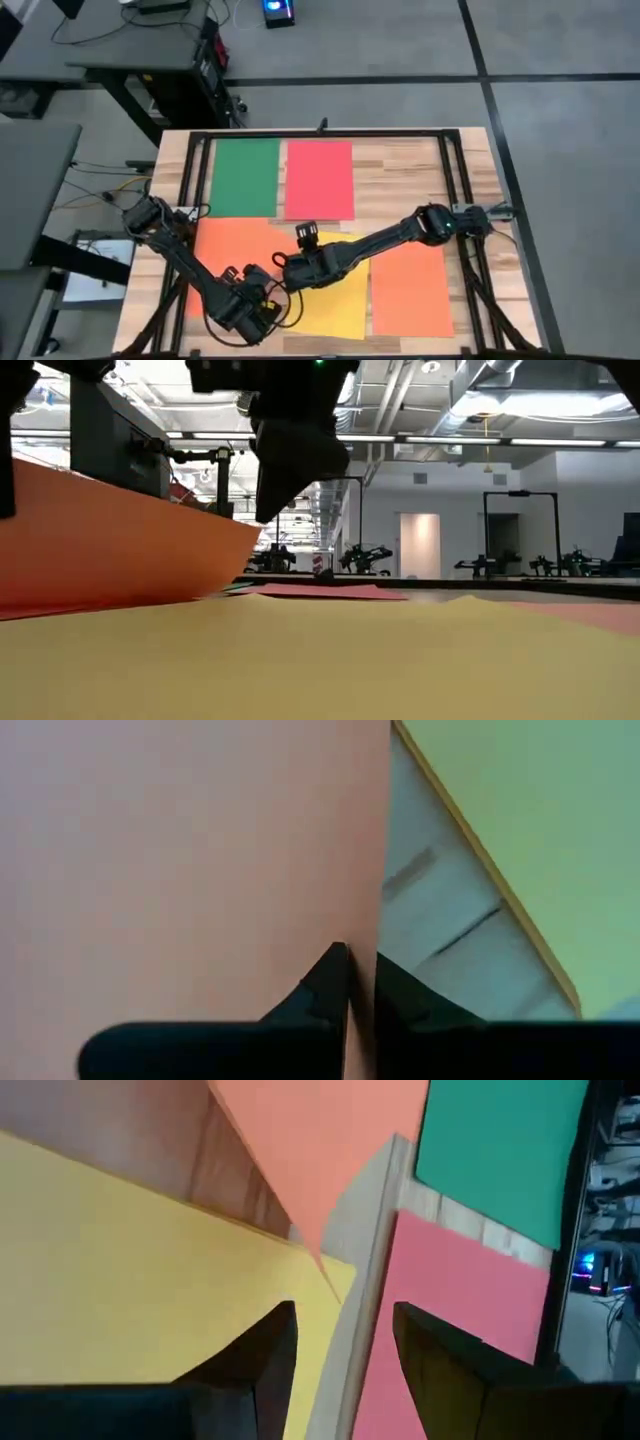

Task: Organize paper
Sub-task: Stack the orange paper on top of the orange paper

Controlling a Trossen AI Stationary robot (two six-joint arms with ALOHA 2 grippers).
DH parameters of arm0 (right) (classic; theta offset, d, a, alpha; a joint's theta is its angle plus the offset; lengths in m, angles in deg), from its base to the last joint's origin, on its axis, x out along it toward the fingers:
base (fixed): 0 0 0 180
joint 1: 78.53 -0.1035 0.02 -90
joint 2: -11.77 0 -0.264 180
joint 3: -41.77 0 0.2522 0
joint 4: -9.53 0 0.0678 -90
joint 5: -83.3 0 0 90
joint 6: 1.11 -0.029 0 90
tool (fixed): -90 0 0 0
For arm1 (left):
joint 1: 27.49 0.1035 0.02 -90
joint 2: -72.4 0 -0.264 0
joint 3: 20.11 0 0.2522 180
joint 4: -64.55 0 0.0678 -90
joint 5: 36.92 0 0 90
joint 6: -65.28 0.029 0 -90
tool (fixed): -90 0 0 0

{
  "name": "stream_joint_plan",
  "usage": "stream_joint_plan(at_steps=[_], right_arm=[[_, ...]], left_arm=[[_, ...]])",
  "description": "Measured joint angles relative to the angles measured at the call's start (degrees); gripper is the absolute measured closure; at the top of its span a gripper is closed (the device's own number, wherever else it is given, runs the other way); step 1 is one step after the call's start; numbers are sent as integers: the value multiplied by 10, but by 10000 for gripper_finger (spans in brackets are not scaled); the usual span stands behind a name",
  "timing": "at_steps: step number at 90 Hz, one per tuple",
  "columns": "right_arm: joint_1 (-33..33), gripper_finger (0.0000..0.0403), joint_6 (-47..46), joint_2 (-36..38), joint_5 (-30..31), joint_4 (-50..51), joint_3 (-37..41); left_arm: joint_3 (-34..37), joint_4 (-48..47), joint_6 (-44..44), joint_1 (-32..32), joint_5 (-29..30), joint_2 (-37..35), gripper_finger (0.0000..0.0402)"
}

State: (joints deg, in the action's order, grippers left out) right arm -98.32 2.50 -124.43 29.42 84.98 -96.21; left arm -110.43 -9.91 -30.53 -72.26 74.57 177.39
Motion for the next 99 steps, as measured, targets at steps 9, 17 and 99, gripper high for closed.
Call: stream_joint_plan(at_steps=[9,17,99], right_arm=[[-10,247,-15,2,0,7,0],[-15,247,-30,2,-1,20,0],[-61,268,-100,296,-137,-753,583]], left_arm=[[0,2,0,-3,1,0,401],[0,2,0,-5,6,0,401],[-1,-5,-85,-18,15,0,402]])
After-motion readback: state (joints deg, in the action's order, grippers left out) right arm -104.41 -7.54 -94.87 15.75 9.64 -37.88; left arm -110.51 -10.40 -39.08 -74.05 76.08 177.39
